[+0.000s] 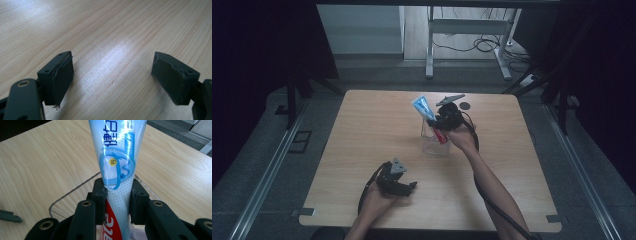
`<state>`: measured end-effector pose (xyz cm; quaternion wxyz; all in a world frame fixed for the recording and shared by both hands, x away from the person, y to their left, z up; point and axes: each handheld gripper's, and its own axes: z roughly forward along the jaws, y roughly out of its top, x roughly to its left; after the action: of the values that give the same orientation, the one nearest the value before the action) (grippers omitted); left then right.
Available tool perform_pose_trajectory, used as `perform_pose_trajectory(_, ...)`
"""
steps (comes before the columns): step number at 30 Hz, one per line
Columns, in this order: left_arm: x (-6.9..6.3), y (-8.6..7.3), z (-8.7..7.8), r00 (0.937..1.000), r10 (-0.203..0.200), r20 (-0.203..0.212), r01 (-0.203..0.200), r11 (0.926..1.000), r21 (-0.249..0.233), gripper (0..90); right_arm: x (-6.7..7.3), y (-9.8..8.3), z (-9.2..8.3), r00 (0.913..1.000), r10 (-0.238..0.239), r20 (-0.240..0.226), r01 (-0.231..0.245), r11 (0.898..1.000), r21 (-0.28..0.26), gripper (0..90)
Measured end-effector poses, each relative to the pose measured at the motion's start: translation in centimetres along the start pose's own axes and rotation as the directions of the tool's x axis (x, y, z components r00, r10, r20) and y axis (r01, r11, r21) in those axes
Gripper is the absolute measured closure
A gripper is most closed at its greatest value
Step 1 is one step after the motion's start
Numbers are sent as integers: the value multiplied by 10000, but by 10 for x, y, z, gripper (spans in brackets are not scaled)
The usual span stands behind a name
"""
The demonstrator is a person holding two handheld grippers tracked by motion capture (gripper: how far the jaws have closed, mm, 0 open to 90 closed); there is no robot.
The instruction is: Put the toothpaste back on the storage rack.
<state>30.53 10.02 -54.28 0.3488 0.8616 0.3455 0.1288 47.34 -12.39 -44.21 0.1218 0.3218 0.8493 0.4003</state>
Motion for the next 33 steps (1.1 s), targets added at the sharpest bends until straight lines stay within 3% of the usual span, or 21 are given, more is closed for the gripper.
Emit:
perform_pose_trajectory(13,0,0,0,10000,-37,-1,37,10000,-39,181,1,-5,-1,9995,-137,-288,145,9996,262,680)
perform_pose_trajectory(33,0,0,0,10000,-33,2,33,10000,-37,180,0,-14,-1,9977,28,-679,12,9982,599,633)
